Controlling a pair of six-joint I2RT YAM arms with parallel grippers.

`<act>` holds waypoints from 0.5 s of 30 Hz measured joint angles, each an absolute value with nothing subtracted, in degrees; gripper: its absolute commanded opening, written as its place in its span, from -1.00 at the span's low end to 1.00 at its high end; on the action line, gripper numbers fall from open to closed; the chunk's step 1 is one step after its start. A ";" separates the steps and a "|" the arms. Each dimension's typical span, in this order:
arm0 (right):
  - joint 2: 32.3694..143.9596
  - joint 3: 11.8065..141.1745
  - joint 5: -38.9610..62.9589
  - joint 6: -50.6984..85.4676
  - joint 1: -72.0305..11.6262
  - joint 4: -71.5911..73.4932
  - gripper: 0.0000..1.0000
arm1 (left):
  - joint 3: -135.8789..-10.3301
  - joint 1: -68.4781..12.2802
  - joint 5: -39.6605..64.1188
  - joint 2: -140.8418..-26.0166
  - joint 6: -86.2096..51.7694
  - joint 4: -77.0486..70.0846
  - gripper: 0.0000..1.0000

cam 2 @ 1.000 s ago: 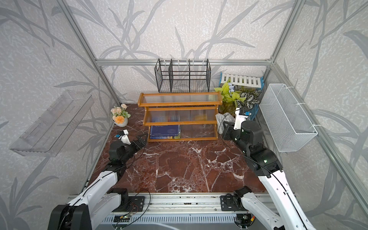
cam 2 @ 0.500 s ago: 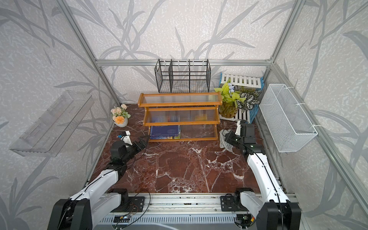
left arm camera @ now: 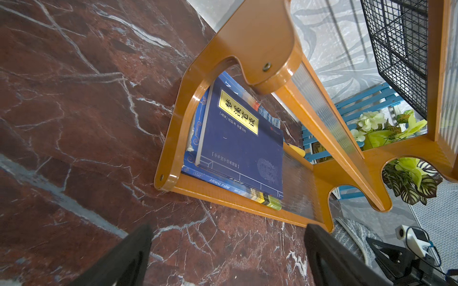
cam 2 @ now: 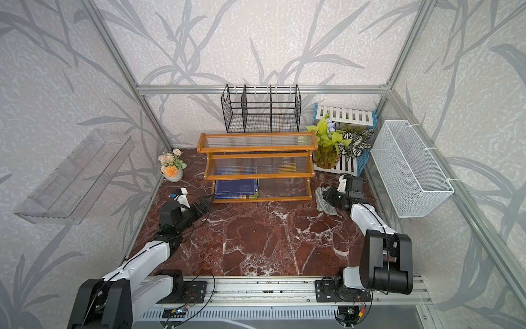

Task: Wipe the bookshelf clean with a cloth
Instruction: Wipe the dust from the shelf.

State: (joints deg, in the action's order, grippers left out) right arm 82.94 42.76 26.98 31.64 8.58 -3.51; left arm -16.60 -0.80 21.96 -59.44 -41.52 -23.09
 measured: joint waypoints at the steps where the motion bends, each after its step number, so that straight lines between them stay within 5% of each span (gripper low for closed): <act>1: 85.21 43.13 27.11 31.75 8.56 -2.26 -1.00 | -16.58 -0.80 21.96 -59.72 -41.52 -23.09 1.00; 15: 106.85 49.63 31.62 38.17 4.95 13.15 -1.00 | -16.64 -0.80 20.34 -61.08 -41.58 -23.14 1.00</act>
State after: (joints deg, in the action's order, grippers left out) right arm 106.85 49.63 31.62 38.17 4.95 13.15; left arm -16.64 -0.80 20.34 -61.08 -41.58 -23.14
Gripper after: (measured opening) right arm 0.085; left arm 0.999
